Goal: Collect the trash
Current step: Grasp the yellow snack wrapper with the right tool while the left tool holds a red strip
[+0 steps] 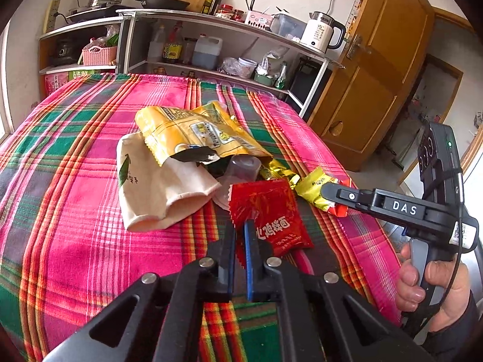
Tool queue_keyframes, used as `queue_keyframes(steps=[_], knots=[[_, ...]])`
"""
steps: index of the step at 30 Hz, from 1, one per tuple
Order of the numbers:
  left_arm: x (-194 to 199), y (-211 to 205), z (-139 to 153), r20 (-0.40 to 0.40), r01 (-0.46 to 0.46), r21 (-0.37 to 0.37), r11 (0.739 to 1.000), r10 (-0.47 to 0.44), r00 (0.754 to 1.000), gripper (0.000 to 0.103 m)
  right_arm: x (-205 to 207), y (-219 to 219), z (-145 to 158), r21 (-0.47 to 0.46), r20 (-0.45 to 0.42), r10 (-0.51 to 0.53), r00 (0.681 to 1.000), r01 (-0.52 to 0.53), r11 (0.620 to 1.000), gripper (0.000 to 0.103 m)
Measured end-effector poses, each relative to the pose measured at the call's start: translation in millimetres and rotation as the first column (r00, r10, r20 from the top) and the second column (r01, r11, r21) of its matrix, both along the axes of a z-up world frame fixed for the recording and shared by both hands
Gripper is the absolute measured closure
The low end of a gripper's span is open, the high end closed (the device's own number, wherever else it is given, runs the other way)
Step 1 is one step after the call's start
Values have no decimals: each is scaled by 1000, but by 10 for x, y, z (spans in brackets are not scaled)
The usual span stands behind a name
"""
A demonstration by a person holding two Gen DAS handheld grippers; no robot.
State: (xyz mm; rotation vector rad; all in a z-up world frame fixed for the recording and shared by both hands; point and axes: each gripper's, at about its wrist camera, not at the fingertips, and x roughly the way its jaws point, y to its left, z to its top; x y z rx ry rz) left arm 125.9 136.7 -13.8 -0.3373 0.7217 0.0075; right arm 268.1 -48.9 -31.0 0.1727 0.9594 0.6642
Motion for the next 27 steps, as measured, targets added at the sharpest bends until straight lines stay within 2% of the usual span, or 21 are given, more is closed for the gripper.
queue_keyframes(steps=[10, 27], knots=[[-146, -172, 174, 44, 12, 11, 1000, -13, 999, 102, -215, -359, 130, 19, 26, -24, 999, 24, 1000, 76], [-209, -416, 431, 100, 40, 40, 998, -44, 994, 102, -424, -690, 288, 45, 71, -56, 996, 53, 998, 76]])
